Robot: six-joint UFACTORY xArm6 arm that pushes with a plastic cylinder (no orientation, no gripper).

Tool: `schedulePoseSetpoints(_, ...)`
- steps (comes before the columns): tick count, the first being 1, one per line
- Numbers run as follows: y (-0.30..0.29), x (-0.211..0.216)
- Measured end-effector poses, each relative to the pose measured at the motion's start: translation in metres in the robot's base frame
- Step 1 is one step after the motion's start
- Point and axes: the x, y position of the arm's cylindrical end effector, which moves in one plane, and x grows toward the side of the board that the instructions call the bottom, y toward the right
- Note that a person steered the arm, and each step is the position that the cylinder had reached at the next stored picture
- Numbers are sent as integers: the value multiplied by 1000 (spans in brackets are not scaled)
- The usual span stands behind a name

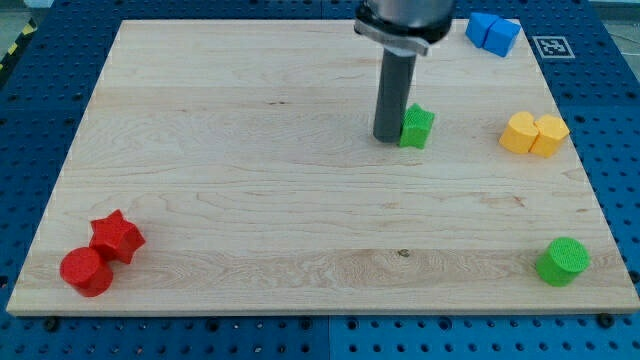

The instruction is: Push the green star left to the green circle

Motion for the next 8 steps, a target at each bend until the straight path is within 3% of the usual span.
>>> schedulePoseSetpoints(1, 16, 20)
schedulePoseSetpoints(2, -22, 3)
schedulePoseSetpoints(3, -30, -54)
schedulePoseSetpoints(4, 15, -71)
schedulePoseSetpoints(8, 28, 72)
